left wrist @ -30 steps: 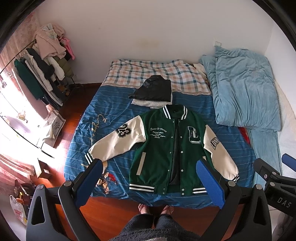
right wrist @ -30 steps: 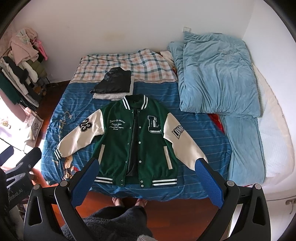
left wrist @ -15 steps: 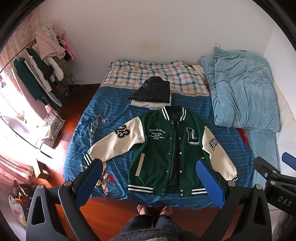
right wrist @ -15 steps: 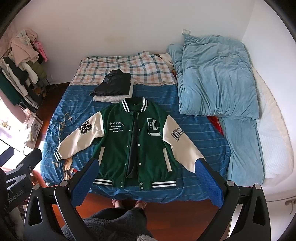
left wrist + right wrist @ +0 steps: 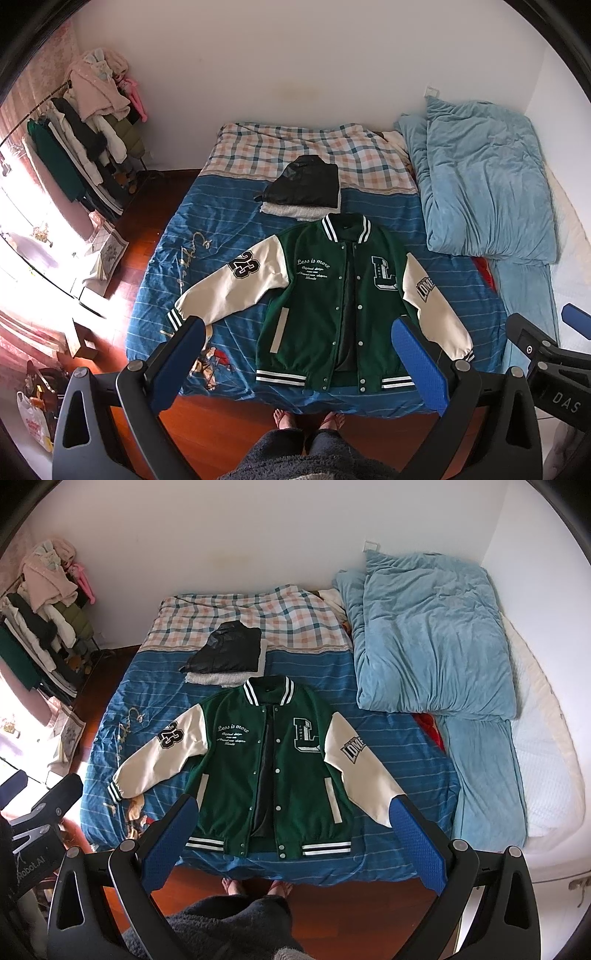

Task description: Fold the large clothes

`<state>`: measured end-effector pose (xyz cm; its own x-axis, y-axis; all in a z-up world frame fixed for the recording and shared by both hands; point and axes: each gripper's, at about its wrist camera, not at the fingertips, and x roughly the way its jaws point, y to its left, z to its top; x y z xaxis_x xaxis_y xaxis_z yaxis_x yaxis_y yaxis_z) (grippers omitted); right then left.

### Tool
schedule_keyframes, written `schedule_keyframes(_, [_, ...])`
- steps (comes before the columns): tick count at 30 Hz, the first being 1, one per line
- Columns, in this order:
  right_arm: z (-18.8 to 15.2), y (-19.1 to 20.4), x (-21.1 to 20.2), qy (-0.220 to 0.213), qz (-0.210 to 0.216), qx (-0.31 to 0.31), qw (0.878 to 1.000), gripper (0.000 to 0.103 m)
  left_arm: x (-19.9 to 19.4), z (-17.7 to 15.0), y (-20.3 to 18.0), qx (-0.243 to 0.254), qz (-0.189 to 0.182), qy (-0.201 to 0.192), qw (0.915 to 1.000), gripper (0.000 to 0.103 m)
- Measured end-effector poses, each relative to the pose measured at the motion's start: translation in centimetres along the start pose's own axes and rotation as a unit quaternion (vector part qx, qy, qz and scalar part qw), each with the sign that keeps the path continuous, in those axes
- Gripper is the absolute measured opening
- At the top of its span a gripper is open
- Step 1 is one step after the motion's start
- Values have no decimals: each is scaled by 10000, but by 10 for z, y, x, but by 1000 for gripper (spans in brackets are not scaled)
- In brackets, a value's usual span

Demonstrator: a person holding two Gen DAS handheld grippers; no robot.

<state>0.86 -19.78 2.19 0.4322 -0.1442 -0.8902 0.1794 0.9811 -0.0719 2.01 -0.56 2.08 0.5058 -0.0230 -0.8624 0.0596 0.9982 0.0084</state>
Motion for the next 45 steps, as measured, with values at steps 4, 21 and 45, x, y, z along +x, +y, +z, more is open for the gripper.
schedule_keyframes(4, [-2,1,0,-2,1,-1,10000,103,-1,0,1,-5,-13,7,10000,103])
schedule_keyframes(21, [-1,6,-2,2,-18,45,10000,103,-4,5,1,77,-89,-41,9999,103])
schedule_keyframes(45, [-166,-230,374,1165,462,4585,8798,67,281,19,-62,382,1458,-251,9883,103])
